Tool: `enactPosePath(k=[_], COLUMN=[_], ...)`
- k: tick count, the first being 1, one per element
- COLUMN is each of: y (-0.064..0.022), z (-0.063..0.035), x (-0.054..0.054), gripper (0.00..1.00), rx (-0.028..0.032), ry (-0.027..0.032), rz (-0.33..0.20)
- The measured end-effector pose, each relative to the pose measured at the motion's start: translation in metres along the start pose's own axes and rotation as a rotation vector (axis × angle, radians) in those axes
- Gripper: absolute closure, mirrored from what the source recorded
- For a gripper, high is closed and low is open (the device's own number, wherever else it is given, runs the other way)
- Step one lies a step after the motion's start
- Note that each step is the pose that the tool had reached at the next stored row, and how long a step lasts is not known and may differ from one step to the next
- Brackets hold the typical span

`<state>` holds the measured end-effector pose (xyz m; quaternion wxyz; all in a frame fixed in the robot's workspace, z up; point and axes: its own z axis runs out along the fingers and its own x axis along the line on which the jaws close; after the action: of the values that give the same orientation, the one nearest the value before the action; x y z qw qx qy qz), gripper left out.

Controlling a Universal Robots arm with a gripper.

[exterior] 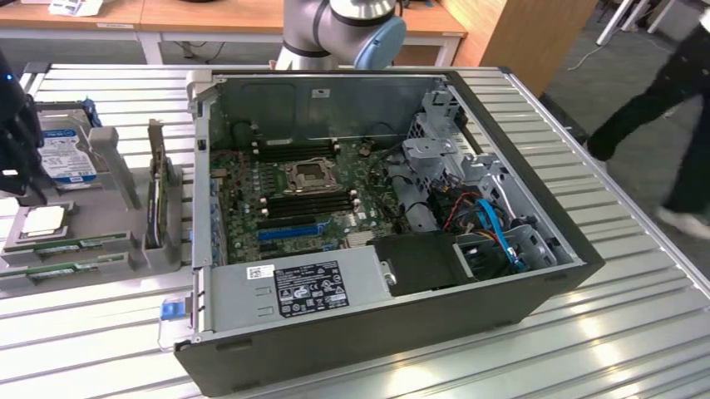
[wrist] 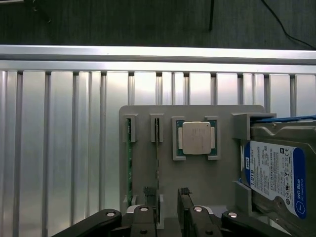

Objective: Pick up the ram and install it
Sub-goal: 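Pick up the ram and move it above insertion slot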

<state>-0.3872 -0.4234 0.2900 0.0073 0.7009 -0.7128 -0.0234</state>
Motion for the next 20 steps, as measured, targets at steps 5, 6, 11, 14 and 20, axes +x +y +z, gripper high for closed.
enactPosePath(k=[5,6,11,14,20], y=[-0.0002,-0.0002,-0.0002,-0.0003,-0.0004], z=[-0.0002,-0.0001,-0.0003,-0.0004,-0.0006], x=[0.006,0.008,0.014,0.018,0.024], gripper=[0.69,0.69,0.69,0.69,0.69], rx=[0.0,0.0001,0.0,0.0,0.0], ry=[0.0,0.0,0.0,0.0,0.0], rz=[0.0,0.0,0.0,0.0,0.0])
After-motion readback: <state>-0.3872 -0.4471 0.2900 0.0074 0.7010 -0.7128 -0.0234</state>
